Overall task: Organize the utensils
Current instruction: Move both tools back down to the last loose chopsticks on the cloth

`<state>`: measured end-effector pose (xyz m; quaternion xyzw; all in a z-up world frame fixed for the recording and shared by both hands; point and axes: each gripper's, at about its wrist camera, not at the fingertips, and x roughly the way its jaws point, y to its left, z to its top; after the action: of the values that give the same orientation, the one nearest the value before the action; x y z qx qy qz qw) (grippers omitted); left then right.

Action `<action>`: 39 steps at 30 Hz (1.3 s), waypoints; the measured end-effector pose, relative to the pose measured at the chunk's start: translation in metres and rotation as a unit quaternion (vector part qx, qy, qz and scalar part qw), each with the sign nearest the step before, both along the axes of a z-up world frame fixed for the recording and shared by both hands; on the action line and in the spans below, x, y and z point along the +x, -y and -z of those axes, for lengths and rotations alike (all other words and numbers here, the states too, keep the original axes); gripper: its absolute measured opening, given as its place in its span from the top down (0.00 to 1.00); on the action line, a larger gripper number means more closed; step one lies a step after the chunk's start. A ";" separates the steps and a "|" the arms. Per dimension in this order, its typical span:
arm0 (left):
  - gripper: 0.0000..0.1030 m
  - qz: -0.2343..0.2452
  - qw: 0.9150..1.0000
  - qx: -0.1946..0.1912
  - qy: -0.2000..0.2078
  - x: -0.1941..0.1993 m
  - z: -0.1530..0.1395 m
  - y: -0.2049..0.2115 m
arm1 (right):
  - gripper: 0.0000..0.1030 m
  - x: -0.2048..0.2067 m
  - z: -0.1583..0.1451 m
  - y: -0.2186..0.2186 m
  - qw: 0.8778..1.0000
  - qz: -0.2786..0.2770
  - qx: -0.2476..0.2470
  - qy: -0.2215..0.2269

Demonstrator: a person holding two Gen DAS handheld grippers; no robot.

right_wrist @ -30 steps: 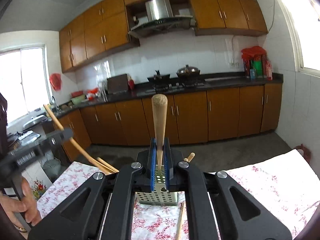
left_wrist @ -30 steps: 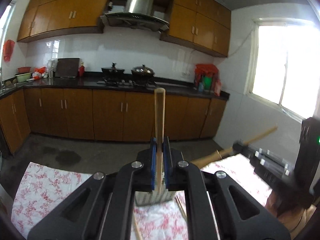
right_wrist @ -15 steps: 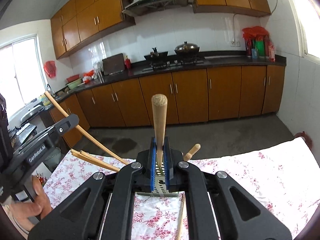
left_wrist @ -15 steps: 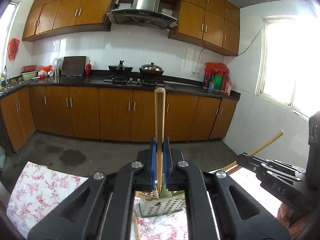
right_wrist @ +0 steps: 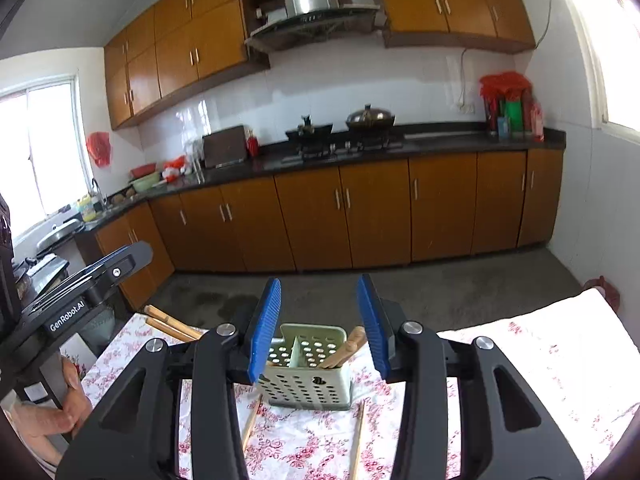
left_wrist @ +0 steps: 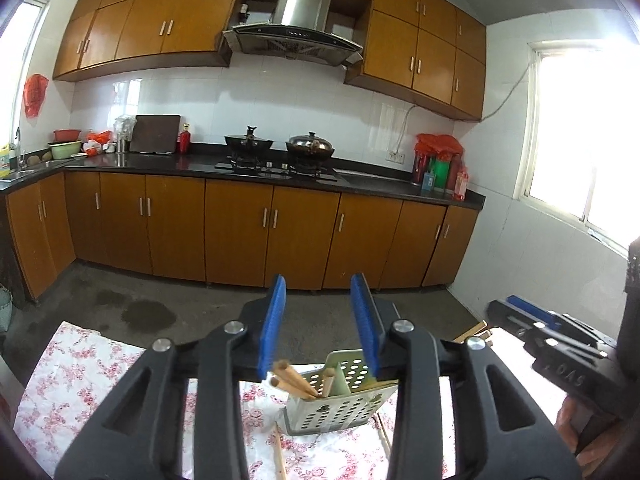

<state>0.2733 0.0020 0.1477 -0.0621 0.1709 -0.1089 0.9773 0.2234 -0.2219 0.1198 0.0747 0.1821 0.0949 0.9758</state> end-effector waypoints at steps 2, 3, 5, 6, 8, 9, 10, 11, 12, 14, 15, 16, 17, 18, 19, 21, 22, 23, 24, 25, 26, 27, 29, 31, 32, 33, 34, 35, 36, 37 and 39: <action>0.62 -0.009 1.000 0.002 0.000 -0.010 -0.002 -0.007 | 0.55 -0.013 -0.001 0.008 1.000 0.010 -0.003 0.010; 0.60 -0.012 1.000 0.003 0.000 -0.015 -0.002 -0.011 | 0.54 -0.016 -0.001 0.012 1.000 0.013 -0.004 0.011; 0.58 -0.021 1.000 0.010 -0.002 -0.027 -0.001 -0.019 | 0.54 -0.026 0.004 0.023 1.000 0.027 -0.009 0.008; 0.56 -0.027 0.999 0.016 -0.005 -0.036 0.003 -0.025 | 0.53 -0.031 0.011 0.029 0.999 0.036 -0.013 0.000; 0.53 -0.043 0.999 0.029 -0.012 -0.051 0.014 -0.035 | 0.52 -0.036 0.026 0.037 0.998 0.048 -0.023 -0.018; 0.51 -0.048 0.998 0.034 -0.017 -0.056 0.020 -0.039 | 0.50 -0.037 0.035 0.039 0.998 0.052 -0.027 -0.028; 0.47 -0.053 0.998 0.038 -0.023 -0.061 0.028 -0.044 | 0.49 -0.037 0.049 0.041 0.997 0.056 -0.032 -0.046; 0.46 -0.060 0.996 0.048 -0.035 -0.066 0.042 -0.048 | 0.48 -0.036 0.062 0.043 0.996 0.058 -0.035 -0.063; 0.44 -0.066 0.995 0.056 -0.048 -0.068 0.055 -0.051 | 0.48 -0.035 0.077 0.044 0.994 0.060 -0.038 -0.082; 0.42 -0.070 0.992 0.069 -0.076 -0.071 0.084 -0.057 | 0.48 -0.032 0.114 0.044 0.989 0.063 -0.041 -0.128; 0.41 -0.072 0.991 0.072 -0.088 -0.072 0.095 -0.059 | 0.48 -0.033 0.133 0.043 0.986 0.061 -0.043 -0.148; 0.41 -0.074 0.989 0.076 -0.106 -0.074 0.113 -0.061 | 0.48 -0.033 0.148 0.041 0.984 0.060 -0.043 -0.162; 0.40 -0.073 0.986 0.080 -0.123 -0.075 0.132 -0.062 | 0.48 -0.033 0.162 0.039 0.982 0.055 -0.042 -0.177; 0.39 -0.074 0.984 0.084 -0.136 -0.077 0.144 -0.061 | 0.48 -0.034 0.177 0.036 0.979 0.047 -0.036 -0.194; 0.39 -0.072 0.982 0.087 -0.150 -0.079 0.159 -0.061 | 0.49 -0.037 0.186 0.031 0.978 0.041 -0.028 -0.204; 0.37 -0.070 0.979 0.085 -0.173 -0.083 0.182 -0.059 | 0.56 -0.042 0.203 0.023 0.975 0.020 -0.008 -0.222; 0.35 -0.067 0.978 0.081 -0.182 -0.085 0.191 -0.060 | 0.57 -0.045 0.208 0.017 0.974 0.010 -0.005 -0.225; 0.34 -0.064 0.977 0.077 -0.188 -0.088 0.199 -0.058 | 0.61 -0.047 0.212 0.010 0.974 0.000 -0.009 -0.227; 0.31 -0.060 0.976 0.074 -0.193 -0.092 0.206 -0.058 | 0.63 -0.049 0.214 0.005 0.973 -0.006 -0.017 -0.229; 0.29 -0.056 0.976 0.072 -0.195 -0.092 0.210 -0.055 | 0.64 -0.051 0.218 -0.003 0.973 -0.011 -0.030 -0.229; 0.28 -0.051 0.977 0.073 -0.196 -0.093 0.212 -0.051 | 0.65 -0.051 0.220 -0.009 0.972 -0.015 -0.040 -0.230; 0.28 -0.047 0.977 0.074 -0.196 -0.092 0.213 -0.046 | 0.66 -0.051 0.223 -0.014 0.971 -0.015 -0.048 -0.232; 0.28 -0.034 0.976 0.081 -0.199 -0.091 0.216 -0.036 | 0.72 -0.049 0.228 -0.018 0.969 -0.014 -0.054 -0.240; 0.28 -0.018 0.975 0.090 -0.201 -0.091 0.219 -0.024 | 0.81 -0.050 0.234 -0.015 0.968 -0.010 -0.055 -0.243; 0.28 -0.011 0.974 0.096 -0.203 -0.091 0.221 -0.018 | 0.90 -0.052 0.237 -0.013 0.969 -0.004 -0.061 -0.240; 0.28 -0.008 0.974 0.098 -0.205 -0.090 0.220 -0.014 | 0.92 -0.052 0.236 -0.010 0.969 0.000 -0.067 -0.238; 0.29 -0.003 0.973 0.100 -0.210 -0.088 0.222 -0.009 | 0.92 -0.051 0.235 -0.006 0.969 0.012 -0.069 -0.238; 0.31 0.000 0.971 0.102 -0.214 -0.085 0.224 -0.004 | 0.93 -0.051 0.234 0.000 0.968 0.030 -0.068 -0.239; 0.36 0.001 0.970 0.105 -0.220 -0.083 0.227 -0.001 | 0.93 -0.049 0.233 0.008 0.967 0.048 -0.061 -0.241; 0.40 0.001 0.968 0.106 -0.227 -0.080 0.229 0.003 | 0.93 -0.050 0.234 0.017 0.967 0.059 -0.053 -0.243; 0.46 0.004 0.965 0.105 -0.241 -0.076 0.236 0.008 | 0.93 -0.048 0.233 0.030 0.966 0.071 -0.040 -0.247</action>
<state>0.1977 -0.0063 -0.0883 0.0174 0.4121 -0.0761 0.9078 0.1750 -0.2516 -0.1132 0.0693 0.4155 -0.0038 0.9069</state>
